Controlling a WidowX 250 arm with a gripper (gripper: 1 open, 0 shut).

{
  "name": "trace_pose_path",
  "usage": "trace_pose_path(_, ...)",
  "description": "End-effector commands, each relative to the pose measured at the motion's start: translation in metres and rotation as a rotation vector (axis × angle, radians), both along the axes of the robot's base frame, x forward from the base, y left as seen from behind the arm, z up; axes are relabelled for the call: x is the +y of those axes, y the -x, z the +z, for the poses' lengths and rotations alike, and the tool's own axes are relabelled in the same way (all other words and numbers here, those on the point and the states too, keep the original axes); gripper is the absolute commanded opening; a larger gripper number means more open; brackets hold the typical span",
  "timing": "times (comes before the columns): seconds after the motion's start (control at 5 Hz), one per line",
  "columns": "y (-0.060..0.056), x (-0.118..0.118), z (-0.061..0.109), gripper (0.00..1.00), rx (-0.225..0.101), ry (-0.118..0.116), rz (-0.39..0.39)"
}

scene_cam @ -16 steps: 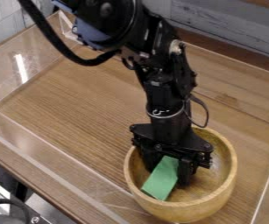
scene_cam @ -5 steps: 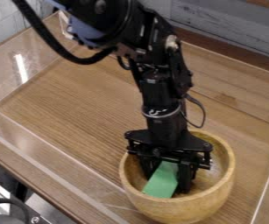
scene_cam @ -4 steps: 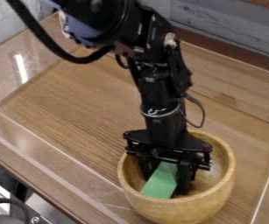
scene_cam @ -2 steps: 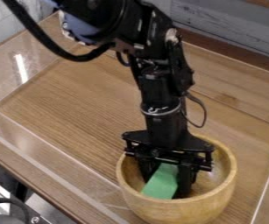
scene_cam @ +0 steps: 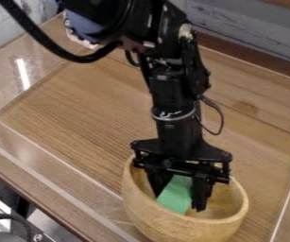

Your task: Put the green block in the brown bowl

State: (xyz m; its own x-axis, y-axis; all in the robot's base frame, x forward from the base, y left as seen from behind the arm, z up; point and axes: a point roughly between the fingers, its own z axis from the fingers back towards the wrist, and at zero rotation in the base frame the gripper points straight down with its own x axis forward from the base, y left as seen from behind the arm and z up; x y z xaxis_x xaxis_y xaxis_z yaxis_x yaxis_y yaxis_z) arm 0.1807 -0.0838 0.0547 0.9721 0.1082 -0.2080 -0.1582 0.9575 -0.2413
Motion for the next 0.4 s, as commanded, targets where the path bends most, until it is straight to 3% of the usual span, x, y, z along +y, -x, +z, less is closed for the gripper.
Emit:
trace_pose_path(0.0, -0.0056, -0.0015, 0.0162, 0.0, -0.04, 0.013, -0.007)
trace_pose_path(0.2, -0.0054, -0.0016, 0.0222, 0.0, -0.038, 0.017, -0.008)
